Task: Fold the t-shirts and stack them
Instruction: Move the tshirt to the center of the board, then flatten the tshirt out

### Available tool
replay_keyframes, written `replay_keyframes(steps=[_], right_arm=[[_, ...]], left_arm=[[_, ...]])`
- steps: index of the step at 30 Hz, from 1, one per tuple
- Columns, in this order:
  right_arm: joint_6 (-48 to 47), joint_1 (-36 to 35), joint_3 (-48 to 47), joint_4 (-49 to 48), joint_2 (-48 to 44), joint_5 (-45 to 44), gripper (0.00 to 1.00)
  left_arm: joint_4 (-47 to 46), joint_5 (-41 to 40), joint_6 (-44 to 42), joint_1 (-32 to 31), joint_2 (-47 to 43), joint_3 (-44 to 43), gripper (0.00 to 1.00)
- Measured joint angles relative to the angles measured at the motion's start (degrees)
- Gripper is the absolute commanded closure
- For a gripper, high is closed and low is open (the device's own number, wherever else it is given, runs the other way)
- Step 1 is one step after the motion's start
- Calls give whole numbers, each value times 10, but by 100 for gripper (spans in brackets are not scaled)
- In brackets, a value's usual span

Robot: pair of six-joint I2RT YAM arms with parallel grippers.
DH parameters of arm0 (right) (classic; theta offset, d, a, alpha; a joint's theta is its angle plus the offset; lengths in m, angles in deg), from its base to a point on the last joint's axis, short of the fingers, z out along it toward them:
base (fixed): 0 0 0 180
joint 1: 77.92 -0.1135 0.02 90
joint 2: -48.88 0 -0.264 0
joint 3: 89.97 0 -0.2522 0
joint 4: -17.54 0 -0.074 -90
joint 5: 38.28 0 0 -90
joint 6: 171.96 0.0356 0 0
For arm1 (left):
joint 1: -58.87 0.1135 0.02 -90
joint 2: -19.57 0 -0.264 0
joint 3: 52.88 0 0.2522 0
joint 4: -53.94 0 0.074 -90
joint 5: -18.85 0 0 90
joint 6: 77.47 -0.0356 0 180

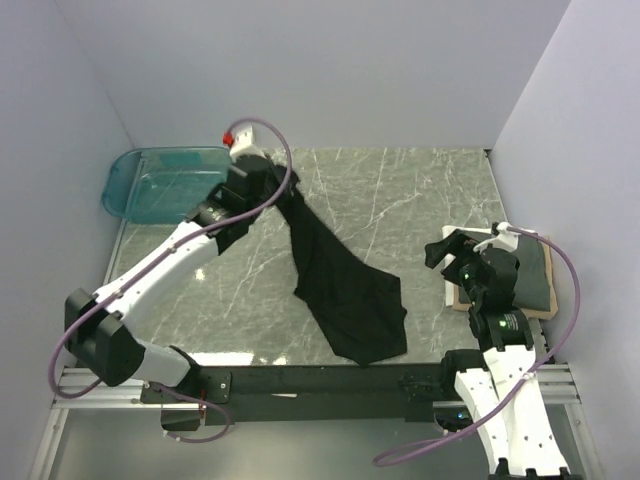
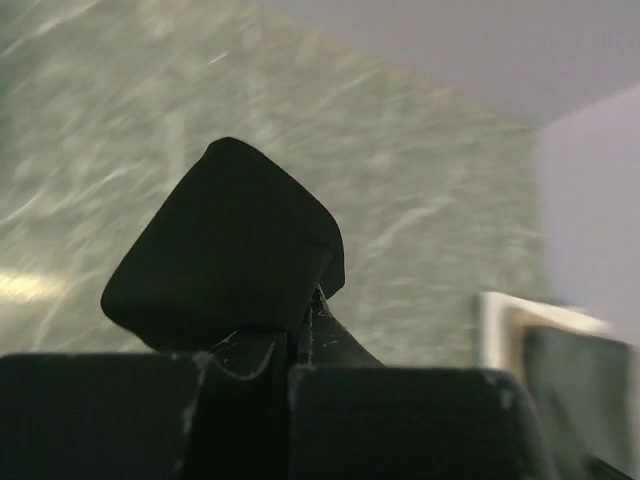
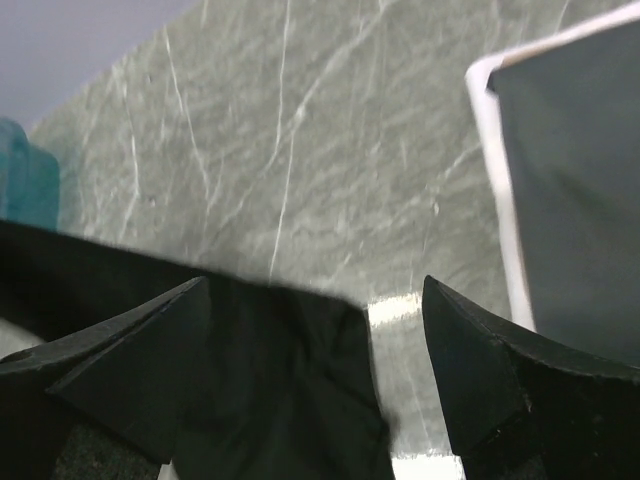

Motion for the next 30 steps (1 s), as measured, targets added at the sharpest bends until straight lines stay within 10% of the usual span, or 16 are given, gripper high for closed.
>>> replay_keyframes(steps=[18, 30], right_arm=[[116, -364, 26, 80, 194, -50, 19], [193, -447, 58, 54, 288, -49, 28]], left_arm=[[63, -115, 125, 1, -33, 236, 99], [31, -111, 129, 1, -79, 305, 99]])
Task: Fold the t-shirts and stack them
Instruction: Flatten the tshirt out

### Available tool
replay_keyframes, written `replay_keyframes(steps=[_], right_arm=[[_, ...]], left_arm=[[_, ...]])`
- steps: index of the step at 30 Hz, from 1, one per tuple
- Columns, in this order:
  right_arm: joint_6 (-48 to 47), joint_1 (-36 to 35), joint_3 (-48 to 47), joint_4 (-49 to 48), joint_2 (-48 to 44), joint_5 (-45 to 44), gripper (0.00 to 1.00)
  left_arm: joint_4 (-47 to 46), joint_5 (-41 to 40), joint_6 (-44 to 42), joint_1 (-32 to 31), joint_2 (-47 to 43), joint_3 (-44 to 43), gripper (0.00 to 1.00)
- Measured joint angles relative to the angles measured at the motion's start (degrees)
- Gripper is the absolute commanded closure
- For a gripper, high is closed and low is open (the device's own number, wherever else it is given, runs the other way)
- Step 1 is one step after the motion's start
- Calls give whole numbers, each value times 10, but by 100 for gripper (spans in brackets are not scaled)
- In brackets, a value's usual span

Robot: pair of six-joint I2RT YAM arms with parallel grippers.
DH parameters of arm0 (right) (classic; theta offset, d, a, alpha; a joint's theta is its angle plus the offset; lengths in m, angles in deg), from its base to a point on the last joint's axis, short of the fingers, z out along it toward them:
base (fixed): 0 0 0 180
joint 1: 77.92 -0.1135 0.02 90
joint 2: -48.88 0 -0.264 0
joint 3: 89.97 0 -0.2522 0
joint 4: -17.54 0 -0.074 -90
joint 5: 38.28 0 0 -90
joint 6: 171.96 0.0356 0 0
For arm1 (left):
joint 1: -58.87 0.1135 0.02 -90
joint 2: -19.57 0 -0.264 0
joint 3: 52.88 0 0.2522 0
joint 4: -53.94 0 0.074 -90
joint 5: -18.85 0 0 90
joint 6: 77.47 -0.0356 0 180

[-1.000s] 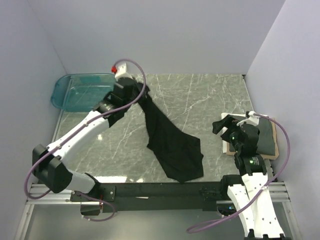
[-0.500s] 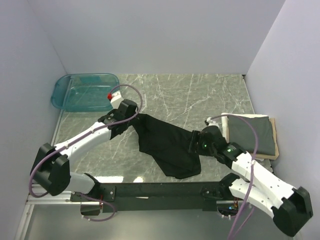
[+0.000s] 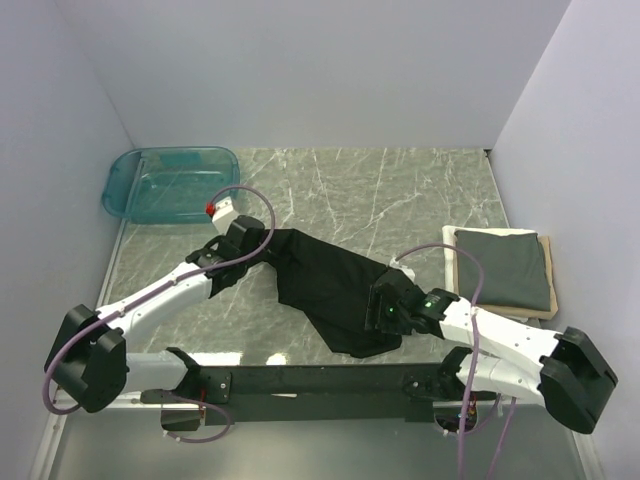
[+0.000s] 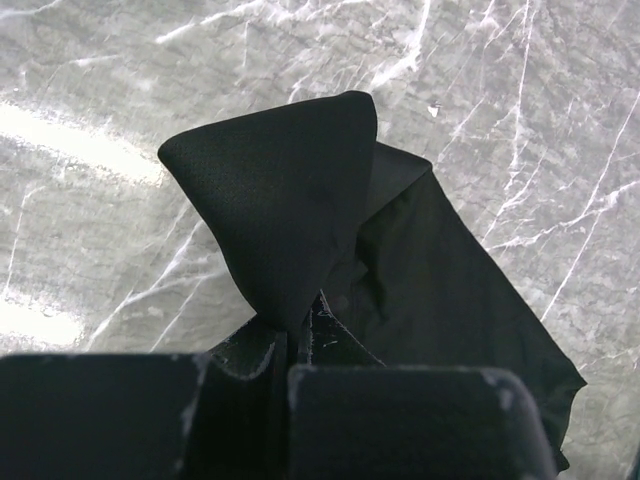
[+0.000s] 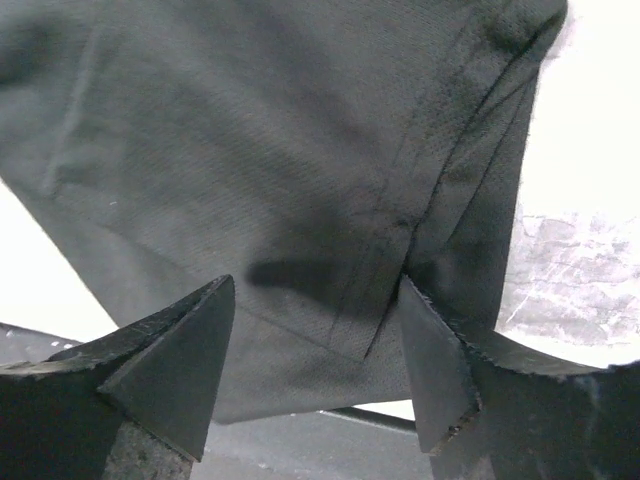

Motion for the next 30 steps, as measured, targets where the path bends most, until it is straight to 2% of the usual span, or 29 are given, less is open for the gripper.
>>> replay_keyframes(steps=[4, 7, 8, 10, 12, 13, 16, 25, 30], right_arm=[[12, -9, -1, -3, 23, -12, 33], [17, -12, -1, -13, 26, -18, 42], [20, -13, -1, -18, 26, -20, 50], [25, -13, -1, -30, 26, -25, 58], [31, -14, -1, -45, 29, -34, 73], [34, -14, -1, -51, 31, -39, 87], [45, -14, -6, -51, 37, -64, 100], [35, -14, -80, -3, 3, -147, 100], [1, -14, -180, 58, -52, -225, 100]], left_arm=[[-5, 0, 0, 0, -7, 10, 99], [-12, 0, 0, 0, -12, 13, 99], [-14, 0, 0, 0, -14, 14, 99], [-15, 0, -1, 0, -17, 15, 99], [-15, 1, -2, 0, -18, 15, 99], [-15, 1, -2, 0, -19, 15, 99], [-13, 2, -2, 0, -19, 15, 99], [2, 2, -5, 0, -39, 10, 99], [16, -1, -9, 0, -57, -29, 99]])
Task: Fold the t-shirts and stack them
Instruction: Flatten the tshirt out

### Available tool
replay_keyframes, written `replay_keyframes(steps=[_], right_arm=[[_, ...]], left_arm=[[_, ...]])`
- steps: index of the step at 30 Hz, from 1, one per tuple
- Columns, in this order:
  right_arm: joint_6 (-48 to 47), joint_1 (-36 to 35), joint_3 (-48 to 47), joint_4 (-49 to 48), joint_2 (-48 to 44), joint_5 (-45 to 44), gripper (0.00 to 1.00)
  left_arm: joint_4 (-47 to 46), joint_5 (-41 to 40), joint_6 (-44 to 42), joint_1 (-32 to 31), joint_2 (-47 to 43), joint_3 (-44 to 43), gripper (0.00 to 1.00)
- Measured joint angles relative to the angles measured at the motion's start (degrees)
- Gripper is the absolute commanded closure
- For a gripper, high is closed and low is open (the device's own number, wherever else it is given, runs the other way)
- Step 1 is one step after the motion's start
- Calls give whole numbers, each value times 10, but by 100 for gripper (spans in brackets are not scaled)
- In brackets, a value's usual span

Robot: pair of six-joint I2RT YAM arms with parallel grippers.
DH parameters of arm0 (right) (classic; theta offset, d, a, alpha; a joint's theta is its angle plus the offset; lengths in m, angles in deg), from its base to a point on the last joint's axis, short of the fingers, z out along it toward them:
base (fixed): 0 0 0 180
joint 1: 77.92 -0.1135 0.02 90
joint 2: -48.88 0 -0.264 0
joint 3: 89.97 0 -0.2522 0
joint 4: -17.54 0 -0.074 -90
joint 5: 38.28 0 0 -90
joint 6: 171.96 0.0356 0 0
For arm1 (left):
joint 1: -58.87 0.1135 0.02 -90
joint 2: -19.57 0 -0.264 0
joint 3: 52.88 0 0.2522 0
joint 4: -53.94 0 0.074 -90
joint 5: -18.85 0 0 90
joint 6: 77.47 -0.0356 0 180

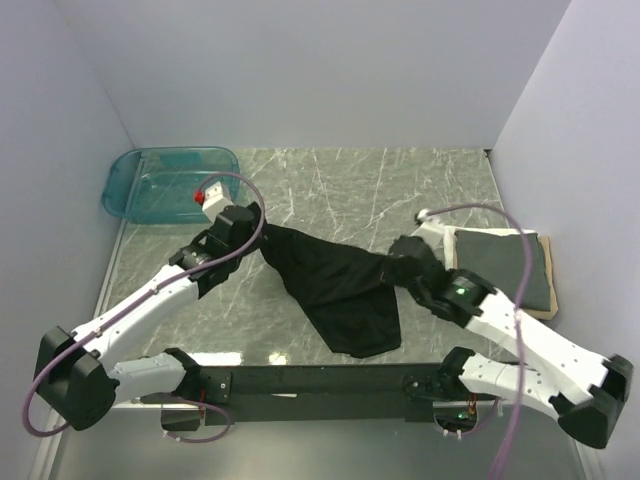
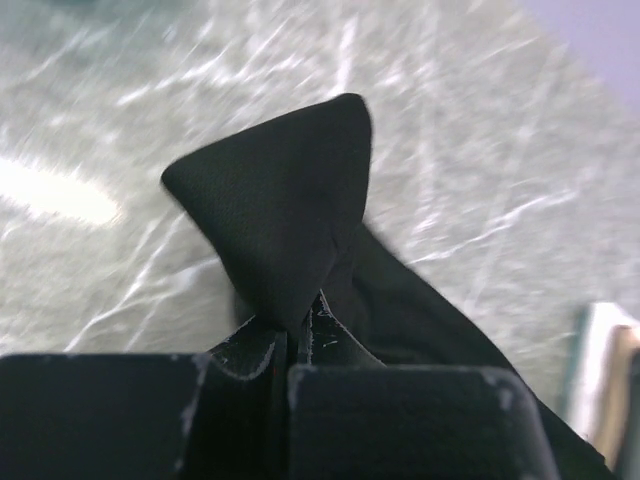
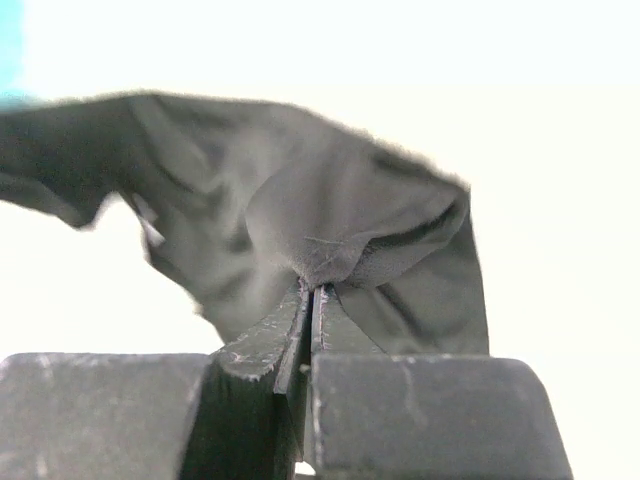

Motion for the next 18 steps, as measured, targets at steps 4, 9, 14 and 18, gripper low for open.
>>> replay_keyframes(steps=[4, 9, 14, 18], right_arm=[[-33, 7, -100, 38, -47, -60, 100], [-84, 19, -224, 67, -91, -113, 100], [-140, 20, -348, 70, -110, -129, 100], [-187, 21, -440, 66, -108, -144, 100]], left_arm=[[12, -1, -12, 0, -10, -63, 99], [16, -2, -32, 0, -53, -137, 99], [6, 1, -59, 0, -117, -200, 99], [-16, 0, -86, 0, -133, -260, 99]])
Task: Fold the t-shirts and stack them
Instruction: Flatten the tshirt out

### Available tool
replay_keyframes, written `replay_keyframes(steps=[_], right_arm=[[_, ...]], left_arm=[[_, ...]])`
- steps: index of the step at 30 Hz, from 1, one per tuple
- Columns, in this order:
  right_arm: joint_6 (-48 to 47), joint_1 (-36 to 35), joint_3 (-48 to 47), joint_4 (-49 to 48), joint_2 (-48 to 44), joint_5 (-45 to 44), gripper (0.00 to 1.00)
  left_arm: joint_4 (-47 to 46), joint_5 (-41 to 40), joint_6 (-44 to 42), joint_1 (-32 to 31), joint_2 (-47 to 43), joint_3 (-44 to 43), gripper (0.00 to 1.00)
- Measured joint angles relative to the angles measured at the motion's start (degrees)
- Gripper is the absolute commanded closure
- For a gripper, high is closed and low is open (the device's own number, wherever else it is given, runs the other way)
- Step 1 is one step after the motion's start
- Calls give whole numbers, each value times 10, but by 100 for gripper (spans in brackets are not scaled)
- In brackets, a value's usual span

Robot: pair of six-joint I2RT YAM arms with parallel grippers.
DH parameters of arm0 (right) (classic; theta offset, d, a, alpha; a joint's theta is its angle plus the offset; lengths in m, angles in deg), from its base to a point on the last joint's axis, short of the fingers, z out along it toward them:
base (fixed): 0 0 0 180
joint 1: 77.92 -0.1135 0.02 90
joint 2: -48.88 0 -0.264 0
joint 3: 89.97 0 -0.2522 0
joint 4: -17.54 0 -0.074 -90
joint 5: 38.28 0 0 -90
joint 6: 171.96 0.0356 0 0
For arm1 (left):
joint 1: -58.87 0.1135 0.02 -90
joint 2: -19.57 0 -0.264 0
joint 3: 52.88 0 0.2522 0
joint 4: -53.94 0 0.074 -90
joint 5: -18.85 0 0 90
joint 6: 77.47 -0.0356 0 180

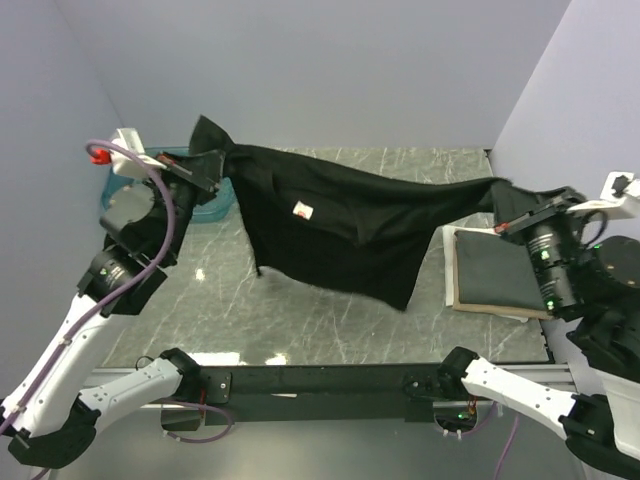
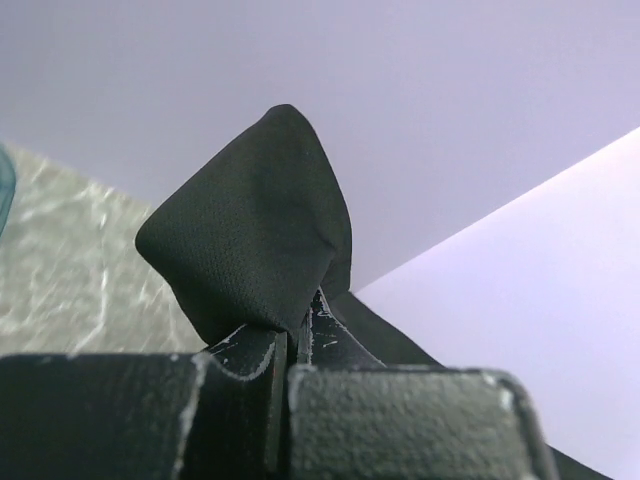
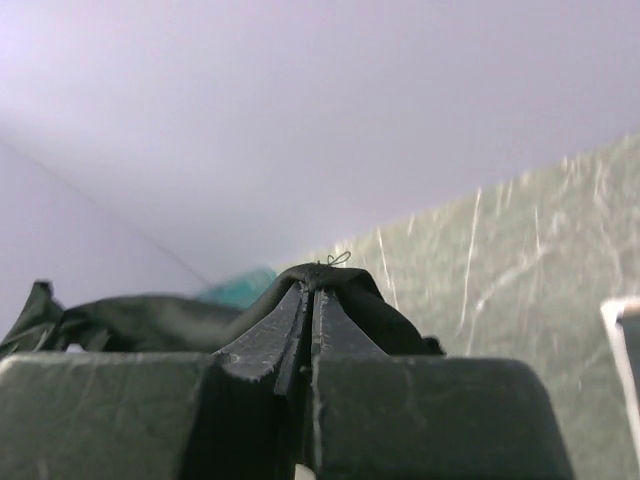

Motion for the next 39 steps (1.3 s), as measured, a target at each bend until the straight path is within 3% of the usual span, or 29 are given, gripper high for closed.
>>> replay_keyframes(steps=[7, 12, 16, 20, 23, 27, 29, 33, 34, 37, 38, 39], right_arm=[[-72, 46, -30, -48, 52, -17, 100], [-96, 212, -38, -85, 166, 86, 100], [-117, 283, -120, -103, 296, 159, 100], [-136, 322, -260, -87, 416, 223, 100], [-140, 357, -335, -69, 451, 263, 100], [-137, 388, -279, -68, 385, 302, 100], [-133, 390, -221, -52, 332, 323, 100], [-93, 389, 15, -42, 172, 383, 100], [-80, 389, 87, -38, 129, 402, 100], [-50, 390, 276, -14, 28, 477, 89], [-44, 389, 323, -7, 8, 495, 80], [-36, 389, 367, 12, -13, 510, 60]], left_arm=[[-21, -32, -37, 2, 64, -65, 99], [-38, -10, -50, 49, 202, -125, 99], [-27, 61, -57, 109, 355, -254, 99], [22, 119, -80, 134, 497, -461, 99], [28, 153, -83, 135, 525, -526, 99], [7, 179, -77, 139, 459, -453, 99], [-5, 180, -70, 144, 396, -361, 99], [-16, 186, -43, 151, 259, -116, 98], [-21, 186, -33, 151, 227, -46, 94], [16, 183, -5, 147, 169, 112, 53], [41, 179, 4, 143, 158, 152, 6], [70, 172, 14, 138, 150, 183, 1]])
